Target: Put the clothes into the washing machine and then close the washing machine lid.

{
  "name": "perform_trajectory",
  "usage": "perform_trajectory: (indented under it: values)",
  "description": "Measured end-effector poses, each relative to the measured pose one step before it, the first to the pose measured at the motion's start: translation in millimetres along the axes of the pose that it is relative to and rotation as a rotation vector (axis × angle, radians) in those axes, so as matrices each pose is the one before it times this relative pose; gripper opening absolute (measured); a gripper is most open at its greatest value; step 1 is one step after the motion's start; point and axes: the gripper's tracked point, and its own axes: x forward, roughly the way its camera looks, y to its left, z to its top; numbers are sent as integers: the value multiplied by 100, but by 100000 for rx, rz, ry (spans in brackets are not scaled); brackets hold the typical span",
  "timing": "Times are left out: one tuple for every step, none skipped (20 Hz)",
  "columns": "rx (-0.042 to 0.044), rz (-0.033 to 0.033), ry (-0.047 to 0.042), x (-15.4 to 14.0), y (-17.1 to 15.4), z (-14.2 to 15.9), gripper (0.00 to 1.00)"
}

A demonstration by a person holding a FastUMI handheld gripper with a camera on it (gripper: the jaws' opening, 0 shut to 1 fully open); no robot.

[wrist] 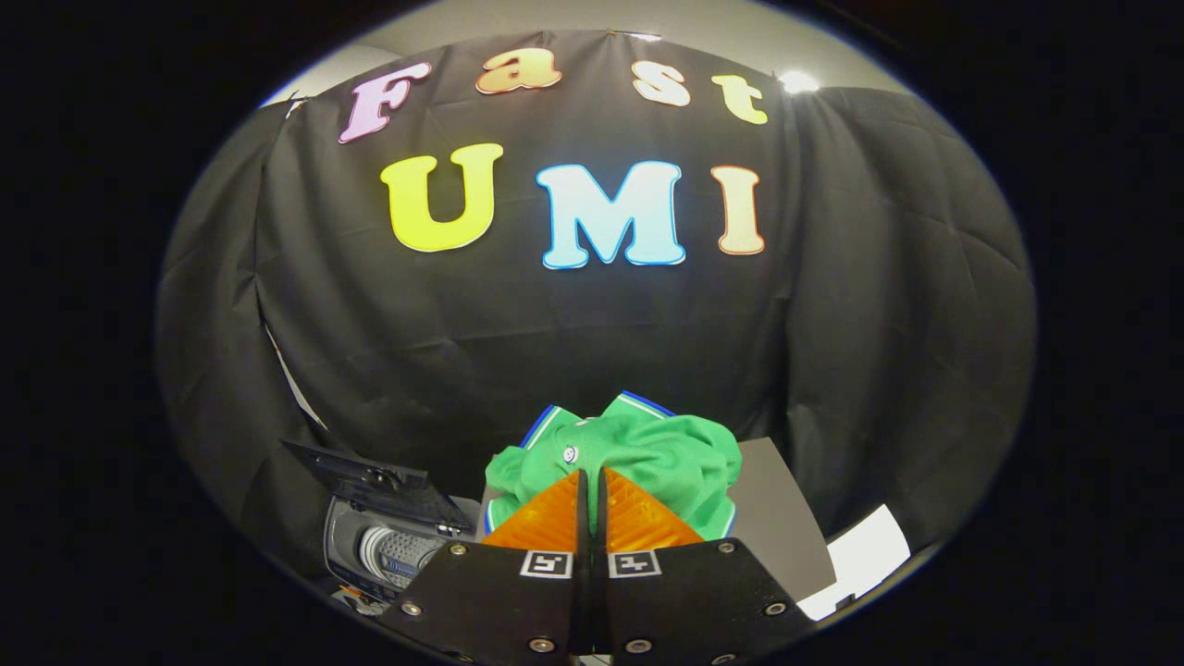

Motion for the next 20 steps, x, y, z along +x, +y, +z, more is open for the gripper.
perform_trajectory:
  values:
    - [-805,600,-699,-404,1132,88,0]
    - [-1078,483,-443,-311,1078,72,0]
    - [-1067,800,-180,-169,1164,-7,0]
    - [-917,712,-82,-123,1220,56,0]
    - [-958,815,-163,-169,1358,-18,0]
    - [-939,561,173,-96,1453,48,0]
    - [-884,370,-10,-27,1340,-93,0]
    - [-427,365,-95,68,1414,153,0]
    - [-637,670,138,78,1519,-143,0]
    - [-585,251,6,156,1480,-2,0]
    - [-545,-30,37,93,1423,35,0]
    - [-705,178,210,95,1576,-56,0]
    - [-636,-55,237,124,1488,-2,0]
    - [-226,328,300,111,1457,-51,0]
    - [581,687,404,14,1702,-135,0]
    - [929,853,351,126,1476,-98,0]
    - [621,1122,583,94,1948,-377,0]
    - [-485,688,647,115,1611,-381,0]
    - [-1088,567,924,115,1592,-423,0]
    - [-1410,910,739,369,1507,-511,0]
